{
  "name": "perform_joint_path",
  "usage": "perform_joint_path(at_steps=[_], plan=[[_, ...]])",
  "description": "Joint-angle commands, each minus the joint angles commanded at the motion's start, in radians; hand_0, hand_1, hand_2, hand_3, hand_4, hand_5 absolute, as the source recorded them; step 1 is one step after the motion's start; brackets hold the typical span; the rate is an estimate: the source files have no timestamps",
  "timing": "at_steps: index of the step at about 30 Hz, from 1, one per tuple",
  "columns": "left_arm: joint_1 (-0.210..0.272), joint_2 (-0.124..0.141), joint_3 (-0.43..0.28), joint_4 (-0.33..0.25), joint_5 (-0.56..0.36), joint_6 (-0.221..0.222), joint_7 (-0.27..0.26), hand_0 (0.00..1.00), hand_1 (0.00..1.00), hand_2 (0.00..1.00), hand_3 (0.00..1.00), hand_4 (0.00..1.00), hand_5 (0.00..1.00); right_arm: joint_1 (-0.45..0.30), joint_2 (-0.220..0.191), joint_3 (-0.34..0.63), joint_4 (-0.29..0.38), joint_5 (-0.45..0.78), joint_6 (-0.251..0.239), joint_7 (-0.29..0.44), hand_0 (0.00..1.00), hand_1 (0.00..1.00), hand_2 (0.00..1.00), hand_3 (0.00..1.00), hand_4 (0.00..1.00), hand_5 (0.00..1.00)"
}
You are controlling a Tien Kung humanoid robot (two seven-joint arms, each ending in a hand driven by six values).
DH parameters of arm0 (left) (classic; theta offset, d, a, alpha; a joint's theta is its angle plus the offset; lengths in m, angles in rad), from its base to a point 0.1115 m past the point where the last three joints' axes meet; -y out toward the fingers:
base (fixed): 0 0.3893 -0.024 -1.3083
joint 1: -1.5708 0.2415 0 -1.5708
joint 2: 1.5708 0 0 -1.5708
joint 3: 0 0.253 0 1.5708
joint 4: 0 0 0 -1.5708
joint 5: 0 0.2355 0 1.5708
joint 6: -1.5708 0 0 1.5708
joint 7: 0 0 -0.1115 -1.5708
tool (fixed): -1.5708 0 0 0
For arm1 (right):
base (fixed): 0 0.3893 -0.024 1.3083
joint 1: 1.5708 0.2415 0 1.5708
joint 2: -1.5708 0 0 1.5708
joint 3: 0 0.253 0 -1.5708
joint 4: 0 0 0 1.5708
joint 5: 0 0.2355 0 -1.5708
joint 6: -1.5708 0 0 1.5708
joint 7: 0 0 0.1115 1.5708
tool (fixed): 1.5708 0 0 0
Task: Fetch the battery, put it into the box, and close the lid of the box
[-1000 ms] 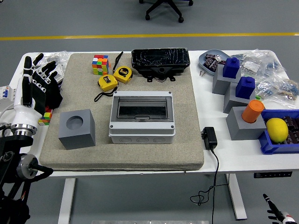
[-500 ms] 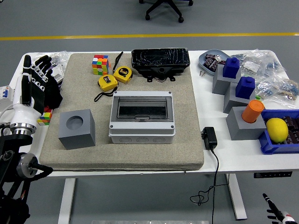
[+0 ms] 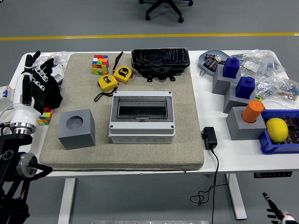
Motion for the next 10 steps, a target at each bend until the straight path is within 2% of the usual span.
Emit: perform_joint_path(at_steps=[6, 7, 10], plan=[[-0.002, 0.0, 0.0, -0.002, -0.003, -0.004, -0.001, 0.894, 0.853, 0.78, 0.697, 0.998, 0.814, 0.002, -0.001, 0.002, 0.0, -0.002, 0.0, 0.0, 0.988, 0.878, 0.812, 0.812, 0.998, 0.998], [-0.002, 0.0, 0.001, -0.002, -0.004, -0.006, -0.001, 0.806, 0.783, 0.74, 0.708, 0.998, 0.811, 0.002, -0.001, 0.001, 0.0, 0.0, 0.0, 0.0, 0.99, 0.878, 0.812, 0.812, 0.998, 0.998], [-0.002, 0.0, 0.004, -0.003, -0.006, -0.009, -0.002, 0.806, 0.783, 0.74, 0.708, 0.998, 0.811, 0.003, 0.0, -0.002, 0.0, 0.004, -0.001, 0.001, 0.99, 0.878, 0.812, 0.812, 0.998, 0.998]])
